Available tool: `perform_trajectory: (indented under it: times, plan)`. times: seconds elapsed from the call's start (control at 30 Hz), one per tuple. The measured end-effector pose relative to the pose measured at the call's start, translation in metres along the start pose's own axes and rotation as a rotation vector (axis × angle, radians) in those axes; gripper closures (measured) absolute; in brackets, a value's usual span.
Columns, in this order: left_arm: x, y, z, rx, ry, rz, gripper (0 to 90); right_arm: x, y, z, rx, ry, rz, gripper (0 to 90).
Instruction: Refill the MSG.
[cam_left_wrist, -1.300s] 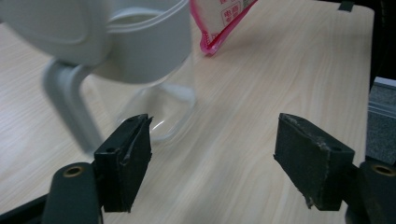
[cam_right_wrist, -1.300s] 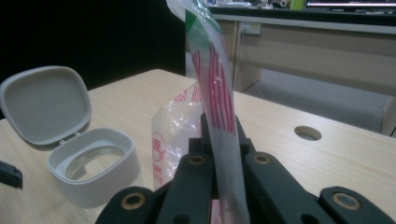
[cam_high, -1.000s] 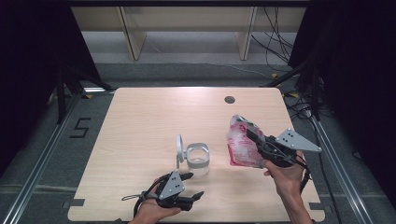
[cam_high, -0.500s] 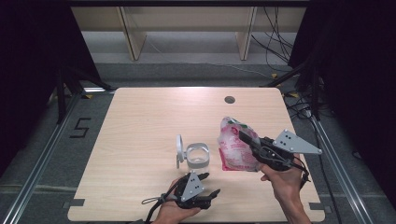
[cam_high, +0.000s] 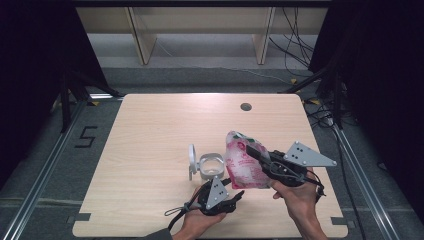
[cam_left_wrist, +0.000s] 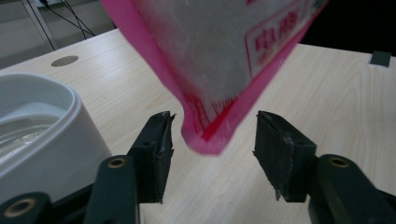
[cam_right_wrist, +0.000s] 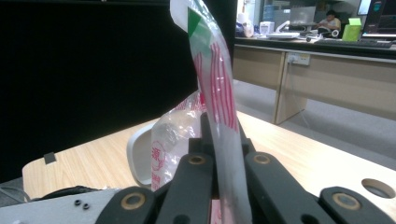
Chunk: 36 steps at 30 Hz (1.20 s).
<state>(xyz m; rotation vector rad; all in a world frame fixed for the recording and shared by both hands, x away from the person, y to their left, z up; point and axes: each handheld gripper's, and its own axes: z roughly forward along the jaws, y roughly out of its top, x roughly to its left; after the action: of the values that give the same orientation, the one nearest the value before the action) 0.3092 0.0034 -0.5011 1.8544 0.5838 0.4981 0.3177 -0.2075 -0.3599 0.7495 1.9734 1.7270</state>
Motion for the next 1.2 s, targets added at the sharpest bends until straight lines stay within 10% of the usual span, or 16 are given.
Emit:
perform_trajectory:
  times: [0.2,0.8,0.87,1.2]
  plan:
    - [-0.003,0.001,0.004,-0.036,0.033,0.021,71.6,0.0,0.0,0.002,0.017,-0.012,-0.003,90.0]
    - [-0.016,0.006,0.029,-0.071,0.125,-0.014,77.8,-0.02,0.012,0.01,0.058,-0.037,0.006,90.0]
    - [-0.017,0.008,0.032,-0.074,0.107,-0.062,77.9,-0.02,0.013,0.014,0.049,-0.041,0.001,90.0]
    - [-0.017,-0.003,0.018,-0.073,0.076,-0.051,78.8,-0.012,0.012,0.031,0.086,-0.009,0.01,90.0]
